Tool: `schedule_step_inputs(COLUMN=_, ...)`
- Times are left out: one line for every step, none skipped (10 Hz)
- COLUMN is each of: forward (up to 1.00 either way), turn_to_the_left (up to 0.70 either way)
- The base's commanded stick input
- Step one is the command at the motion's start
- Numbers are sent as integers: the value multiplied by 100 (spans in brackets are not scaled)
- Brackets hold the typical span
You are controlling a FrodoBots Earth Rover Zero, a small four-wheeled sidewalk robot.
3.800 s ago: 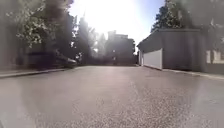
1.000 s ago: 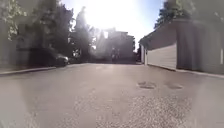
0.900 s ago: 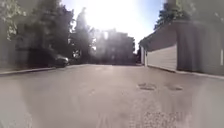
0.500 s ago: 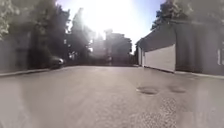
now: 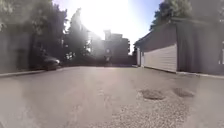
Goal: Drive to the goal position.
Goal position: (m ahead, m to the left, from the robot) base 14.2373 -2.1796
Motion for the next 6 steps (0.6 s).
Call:
schedule_step_inputs(forward=70, turn_to_the_left=0)
schedule_step_inputs(forward=70, turn_to_the_left=0)
schedule_step_inputs(forward=70, turn_to_the_left=0)
schedule_step_inputs(forward=70, turn_to_the_left=0)
schedule_step_inputs(forward=70, turn_to_the_left=0)
schedule_step_inputs(forward=70, turn_to_the_left=0)
